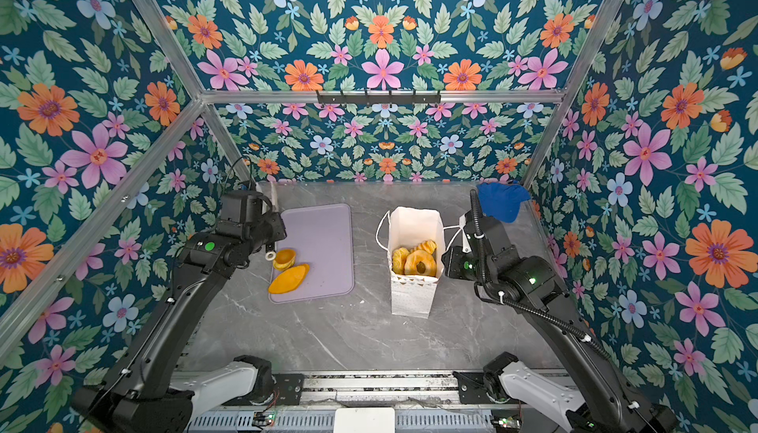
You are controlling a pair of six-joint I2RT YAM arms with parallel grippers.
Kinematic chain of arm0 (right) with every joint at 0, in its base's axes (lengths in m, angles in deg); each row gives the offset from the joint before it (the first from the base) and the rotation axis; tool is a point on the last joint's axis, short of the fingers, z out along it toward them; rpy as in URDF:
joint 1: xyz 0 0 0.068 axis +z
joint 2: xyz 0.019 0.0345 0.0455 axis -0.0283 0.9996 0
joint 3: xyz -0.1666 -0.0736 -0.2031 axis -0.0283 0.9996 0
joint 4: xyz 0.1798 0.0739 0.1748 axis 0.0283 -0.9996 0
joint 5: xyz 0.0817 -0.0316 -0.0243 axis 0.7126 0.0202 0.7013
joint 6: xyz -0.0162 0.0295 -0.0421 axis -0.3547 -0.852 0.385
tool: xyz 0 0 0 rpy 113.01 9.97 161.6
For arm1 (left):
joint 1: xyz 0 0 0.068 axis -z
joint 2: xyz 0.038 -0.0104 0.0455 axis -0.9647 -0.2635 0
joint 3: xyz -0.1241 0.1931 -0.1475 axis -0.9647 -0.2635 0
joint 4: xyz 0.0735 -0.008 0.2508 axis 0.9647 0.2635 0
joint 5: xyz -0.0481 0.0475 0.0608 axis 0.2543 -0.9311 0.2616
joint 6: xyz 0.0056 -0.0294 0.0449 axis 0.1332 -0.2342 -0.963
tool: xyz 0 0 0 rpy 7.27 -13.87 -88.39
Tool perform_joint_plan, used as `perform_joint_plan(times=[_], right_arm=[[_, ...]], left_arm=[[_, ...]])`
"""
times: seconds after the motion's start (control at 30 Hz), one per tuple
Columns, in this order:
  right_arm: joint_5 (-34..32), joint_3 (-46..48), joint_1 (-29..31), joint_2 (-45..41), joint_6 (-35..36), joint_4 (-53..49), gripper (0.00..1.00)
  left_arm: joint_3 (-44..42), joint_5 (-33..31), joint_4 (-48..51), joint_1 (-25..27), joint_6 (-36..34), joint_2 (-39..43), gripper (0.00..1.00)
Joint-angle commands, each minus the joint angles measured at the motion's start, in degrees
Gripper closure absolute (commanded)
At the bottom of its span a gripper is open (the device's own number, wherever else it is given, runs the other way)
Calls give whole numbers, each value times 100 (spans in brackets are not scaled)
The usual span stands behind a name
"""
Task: Place the fake bread into the paper bag
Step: 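Move the empty tongs back over the tray with the left gripper, then position the open tongs around the round orange slice on the tray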
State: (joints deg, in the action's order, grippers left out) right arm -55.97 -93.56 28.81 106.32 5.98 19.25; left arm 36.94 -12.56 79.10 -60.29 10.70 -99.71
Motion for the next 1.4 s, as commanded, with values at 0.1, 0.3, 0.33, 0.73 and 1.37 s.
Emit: perform_joint_plan(times=[0.1,0.3,0.33,0.73,1.37], right_arm=[[-11,-11,5,-44,50,85,72],[-11,26,4,-83,67,136,72],[-1,32,6,-84,67,149,72],[8,79,2,-110,91,215,72],[11,125,6,-207,76,263,72]], left_arm=[[-963,1971,-185,-1263,277,28,72],[-1764,3497,-379,-2378,238,54,72],[-1868,3716,-431,-2522,253,73,71],[-2304,4730,-306,-3093,106,44,61],[-2673,5072,-179,-3373,-30,105,56]])
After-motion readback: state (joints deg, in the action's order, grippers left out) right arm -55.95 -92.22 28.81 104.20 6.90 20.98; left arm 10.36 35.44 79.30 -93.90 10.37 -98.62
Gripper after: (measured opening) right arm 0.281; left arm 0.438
